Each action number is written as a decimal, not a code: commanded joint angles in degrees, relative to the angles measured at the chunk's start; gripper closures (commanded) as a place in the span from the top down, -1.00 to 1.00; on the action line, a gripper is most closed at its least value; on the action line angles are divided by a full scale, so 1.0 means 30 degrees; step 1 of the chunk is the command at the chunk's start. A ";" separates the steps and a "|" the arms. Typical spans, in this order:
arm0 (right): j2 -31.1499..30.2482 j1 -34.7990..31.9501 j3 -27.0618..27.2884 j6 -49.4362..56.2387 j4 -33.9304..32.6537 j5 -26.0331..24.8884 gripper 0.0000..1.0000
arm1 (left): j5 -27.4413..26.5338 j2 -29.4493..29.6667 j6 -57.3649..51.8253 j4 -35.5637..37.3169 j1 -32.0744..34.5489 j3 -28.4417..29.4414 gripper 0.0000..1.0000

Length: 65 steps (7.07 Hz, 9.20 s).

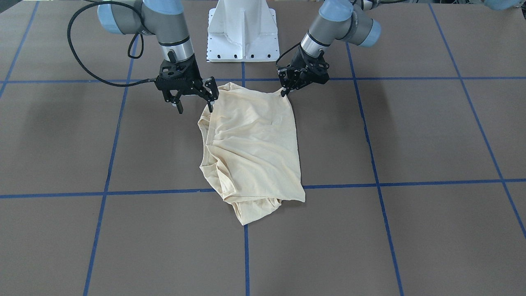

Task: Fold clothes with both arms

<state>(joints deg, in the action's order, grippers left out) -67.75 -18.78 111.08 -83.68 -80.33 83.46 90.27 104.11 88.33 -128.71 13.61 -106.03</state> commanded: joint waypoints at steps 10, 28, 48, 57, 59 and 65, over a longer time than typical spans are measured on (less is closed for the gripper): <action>0.0875 0.2950 -0.2340 -0.3280 -0.0146 -0.3357 0.09 | -0.0002 -0.0074 0.0001 0.0012 0.0003 -0.0311 -1.00; 0.1598 0.2110 0.0309 -0.2025 -0.1964 -0.3387 -1.00 | 0.0701 0.0977 0.0617 0.5930 0.0784 -0.4804 -1.00; 0.5827 0.0049 -0.4916 0.1786 -0.1582 -0.1189 -0.10 | 0.2723 0.2885 -0.8554 0.5901 0.7503 0.0392 1.00; 0.8568 -0.3464 -1.1450 0.5157 0.2054 -0.1482 -1.00 | 0.2723 0.2856 -0.8348 0.5901 0.7473 0.0276 1.00; 0.9338 -0.3815 -1.3353 0.4866 0.3749 -0.1454 -0.04 | 0.2723 0.2827 -0.8261 0.5901 0.7473 0.0129 1.00; 0.7629 -0.7298 -0.9310 0.6435 0.0163 0.5656 1.00 | 0.4099 0.1194 -1.0470 0.7734 0.8172 -0.3139 1.00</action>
<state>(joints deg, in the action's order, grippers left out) -40.80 -38.51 75.84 -67.15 -74.80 96.48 101.63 110.29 61.10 -108.71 36.81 -111.14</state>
